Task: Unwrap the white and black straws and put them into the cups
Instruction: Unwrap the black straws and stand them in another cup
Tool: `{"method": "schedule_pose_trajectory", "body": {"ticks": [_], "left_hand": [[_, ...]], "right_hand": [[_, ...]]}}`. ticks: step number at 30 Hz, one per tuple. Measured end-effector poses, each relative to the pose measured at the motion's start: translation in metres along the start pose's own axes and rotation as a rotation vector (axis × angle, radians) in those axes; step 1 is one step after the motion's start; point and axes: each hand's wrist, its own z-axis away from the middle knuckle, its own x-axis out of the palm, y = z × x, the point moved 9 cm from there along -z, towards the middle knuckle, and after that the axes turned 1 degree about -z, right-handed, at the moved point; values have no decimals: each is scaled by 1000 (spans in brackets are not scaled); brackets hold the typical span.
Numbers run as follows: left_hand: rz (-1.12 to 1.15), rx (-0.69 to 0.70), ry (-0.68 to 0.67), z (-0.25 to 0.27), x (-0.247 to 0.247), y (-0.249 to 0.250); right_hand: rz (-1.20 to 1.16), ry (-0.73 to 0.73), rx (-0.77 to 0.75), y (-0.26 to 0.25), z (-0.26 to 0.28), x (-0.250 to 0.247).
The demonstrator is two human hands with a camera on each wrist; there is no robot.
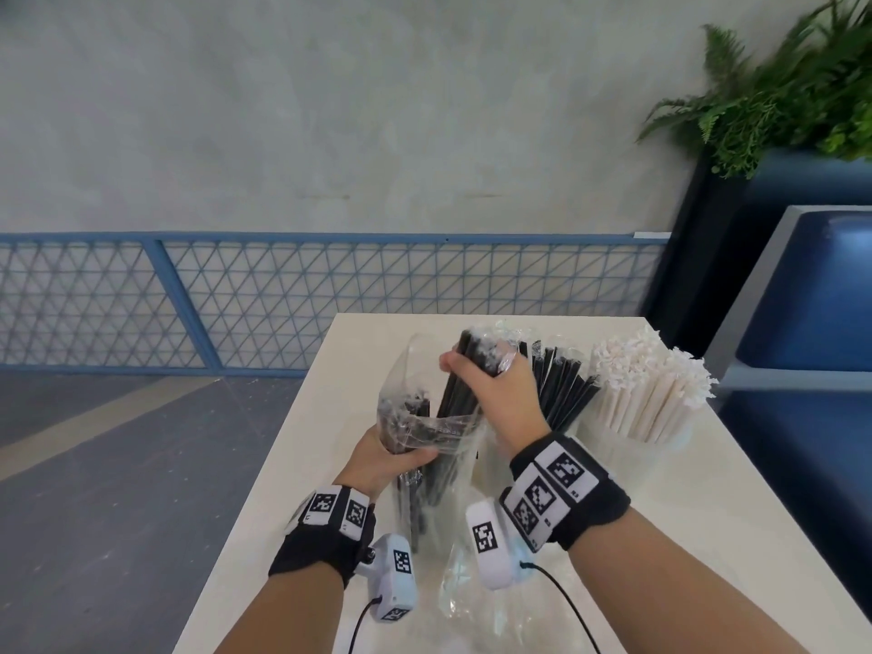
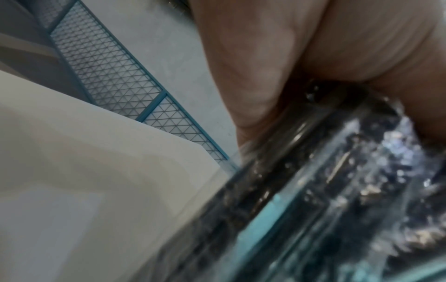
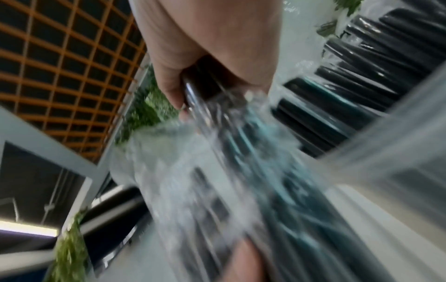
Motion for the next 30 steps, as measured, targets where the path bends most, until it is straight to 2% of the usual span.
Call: {"method": "schedule_pose_trajectory", "body": {"ticks": [6,8,11,12,14,18,21,25,30], "left_hand": [[-34,5,17,-7,2,10],[-25,28,16,-8,6,17],[-14,67,26,-9,10,30],[-44,82,34,-11,9,33],[-90,93,35,-12,10,35],[-104,72,60,-9,8,23],[-96,56,73,-6,8,17],[-75,25,145,-7,-8,3],[-43,-3,225,-8,-27,-7]], "right_hand": [[-323,100,23,-22,-18,-23],[-251,22,59,-17,-20,-23],[33,-196,106,3,-6,-4],[87,-191,106,9,-2,-3],[81,-77,84,11,-2,-11],[-182,148,76,0,-13,-35],[-264,274,68,-5,-17,-48],[-419,372,81,-4,-18,-61],[-471,376,-2,-19,-18,-72]]}}
